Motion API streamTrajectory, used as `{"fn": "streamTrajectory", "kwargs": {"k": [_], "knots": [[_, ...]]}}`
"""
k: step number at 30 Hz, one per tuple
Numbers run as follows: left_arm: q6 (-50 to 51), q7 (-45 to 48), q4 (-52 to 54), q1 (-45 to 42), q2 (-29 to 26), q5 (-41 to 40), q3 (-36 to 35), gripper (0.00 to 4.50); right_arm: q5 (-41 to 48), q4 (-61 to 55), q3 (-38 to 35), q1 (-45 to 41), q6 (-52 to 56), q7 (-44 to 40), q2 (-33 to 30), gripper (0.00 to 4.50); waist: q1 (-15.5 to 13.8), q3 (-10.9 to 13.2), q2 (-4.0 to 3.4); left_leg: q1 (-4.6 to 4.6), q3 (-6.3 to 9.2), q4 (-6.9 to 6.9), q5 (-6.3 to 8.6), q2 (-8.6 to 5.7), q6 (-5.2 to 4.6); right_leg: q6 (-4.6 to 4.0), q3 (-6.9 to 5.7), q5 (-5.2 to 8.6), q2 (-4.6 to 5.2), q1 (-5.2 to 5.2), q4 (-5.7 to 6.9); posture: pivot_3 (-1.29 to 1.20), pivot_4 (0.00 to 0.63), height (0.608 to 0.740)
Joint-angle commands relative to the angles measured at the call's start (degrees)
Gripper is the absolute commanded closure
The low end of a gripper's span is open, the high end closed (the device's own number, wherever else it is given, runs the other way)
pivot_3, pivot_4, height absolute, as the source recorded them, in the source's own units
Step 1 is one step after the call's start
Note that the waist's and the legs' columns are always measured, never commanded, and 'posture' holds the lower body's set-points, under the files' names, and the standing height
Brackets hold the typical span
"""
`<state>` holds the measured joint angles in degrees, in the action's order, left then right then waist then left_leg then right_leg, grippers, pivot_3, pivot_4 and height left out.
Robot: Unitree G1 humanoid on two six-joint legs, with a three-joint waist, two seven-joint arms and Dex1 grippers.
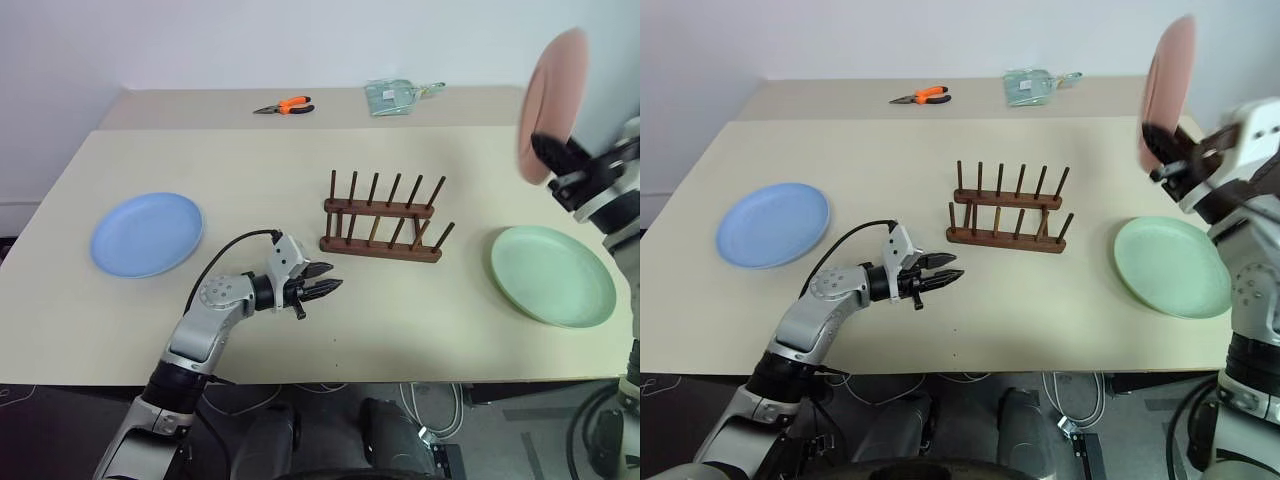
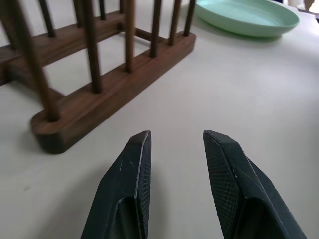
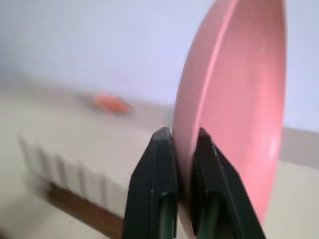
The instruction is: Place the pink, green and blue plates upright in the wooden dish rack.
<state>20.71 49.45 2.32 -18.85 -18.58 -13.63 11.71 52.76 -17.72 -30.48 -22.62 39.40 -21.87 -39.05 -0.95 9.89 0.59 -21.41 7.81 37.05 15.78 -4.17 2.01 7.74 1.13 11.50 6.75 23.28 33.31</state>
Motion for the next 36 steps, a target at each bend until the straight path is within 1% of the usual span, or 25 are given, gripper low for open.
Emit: {"fn": "streamTrajectory", "kwargs": {"k": [1,5,13,16,17,20,24,26,28,30,33,36], "knots": [[-1.6,0.1,-0.1,-1.8,0.3,-0.9,-1.0,2.84,14.0,-8.7,-1.1,2.7,6.1,10.4,4.6,4.49,-0.1,0.0,0.02,-0.01,0.01,0.0,0.0,0.01,0.0,0.0,-0.02,0.0,0.01,-0.01,-0.02,0.0,0.15,0.74],[-2.0,0.3,-0.8,-2.3,0.4,-0.7,-0.7,2.84,19.7,-10.8,-0.3,4.7,8.0,17.1,6.3,4.49,0.2,0.0,-0.04,-0.02,-0.08,0.0,0.0,-0.03,0.0,0.0,0.04,0.0,0.04,0.05,-0.02,0.0,0.15,0.74],[-2.6,0.2,-1.0,-1.9,0.2,-0.5,-0.6,2.84,26.8,-10.1,1.8,6.0,9.4,23.6,4.8,4.49,0.3,0.0,-0.04,0.0,-0.15,-0.05,0.0,0.0,0.0,0.0,0.04,0.0,-0.02,0.08,0.01,0.0,0.15,0.74],[-2.9,0.0,-0.9,-1.6,0.0,-0.1,-0.4,2.84,26.4,-9.5,2.9,6.0,9.4,24.2,4.2,3.38,0.3,0.0,-0.04,0.0,-0.16,-0.04,0.0,0.0,-0.01,0.0,0.04,0.0,-0.01,0.08,0.01,0.0,0.15,0.74],[-2.9,0.0,-0.9,-1.5,-0.1,0.0,-0.3,2.84,23.9,-9.9,3.3,5.9,8.8,23.7,3.4,2.99,0.3,0.0,-0.04,0.0,-0.16,-0.05,0.0,0.0,-0.01,0.0,0.03,0.01,-0.01,0.08,0.01,0.0,0.15,0.74],[-2.9,-0.2,-0.7,-1.4,0.0,0.0,-0.2,2.84,16.4,-9.9,2.2,6.5,5.4,21.4,0.9,1.57,0.2,0.0,-0.04,-0.01,-0.18,-0.04,0.0,-0.01,-0.01,0.01,0.04,0.01,-0.01,0.09,0.0,0.0,0.15,0.74],[-2.7,0.0,-0.4,-1.2,0.0,-0.2,-0.2,2.84,12.6,-3.2,-6.2,11.4,3.2,15.9,-3.6,1.57,0.0,0.0,-0.01,-0.04,-0.17,-0.04,0.01,-0.03,-0.02,0.17,0.01,0.11,0.0,0.04,-0.07,0.0,0.15,0.74],[-2.8,0.1,-0.5,-1.2,0.0,-0.2,-0.2,2.84,11.0,-0.8,-8.2,13.9,3.5,13.9,-5.4,1.57,0.1,0.0,-0.01,-0.04,-0.18,-0.03,0.02,-0.05,-0.05,0.11,0.02,0.07,0.01,0.01,-0.12,0.0,0.15,0.74],[-3.0,0.5,-0.8,-1.3,-0.1,0.1,0.2,2.84,3.1,-2.7,-5.4,21.2,2.0,7.5,-9.5,1.57,0.2,0.0,-0.05,-0.03,-0.22,-0.04,0.03,-0.04,-0.05,0.09,0.03,0.06,0.01,0.03,-0.1,0.0,0.15,0.74],[-3.4,0.8,-1.6,-1.8,0.1,0.2,0.4,2.84,-4.7,-5.6,0.0,28.4,0.8,3.1,-12.9,1.57,0.3,0.0,-0.05,0.0,-0.23,-0.08,0.03,0.0,-0.06,0.2,0.01,0.13,-0.02,0.05,-0.07,0.0,0.15,0.74],[-3.8,1.0,-2.7,-2.8,0.4,0.4,0.8,2.84,-12.7,-7.6,7.3,33.3,-0.8,1.7,-14.0,1.57,0.7,0.0,-0.05,0.05,-0.3,-0.06,0.04,0.05,-0.06,0.21,0.03,0.14,-0.06,0.05,-0.04,0.0,0.15,0.74],[-4.0,1.1,-3.0,-3.3,0.7,0.5,1.0,2.84,-21.4,-6.2,14.0,34.8,-1.2,3.0,-14.0,1.57,0.6,0.0,-0.05,0.04,-0.34,0.0,0.04,0.05,-0.06,0.2,0.05,0.13,-0.03,0.05,-0.04,0.0,0.15,0.74]]}}
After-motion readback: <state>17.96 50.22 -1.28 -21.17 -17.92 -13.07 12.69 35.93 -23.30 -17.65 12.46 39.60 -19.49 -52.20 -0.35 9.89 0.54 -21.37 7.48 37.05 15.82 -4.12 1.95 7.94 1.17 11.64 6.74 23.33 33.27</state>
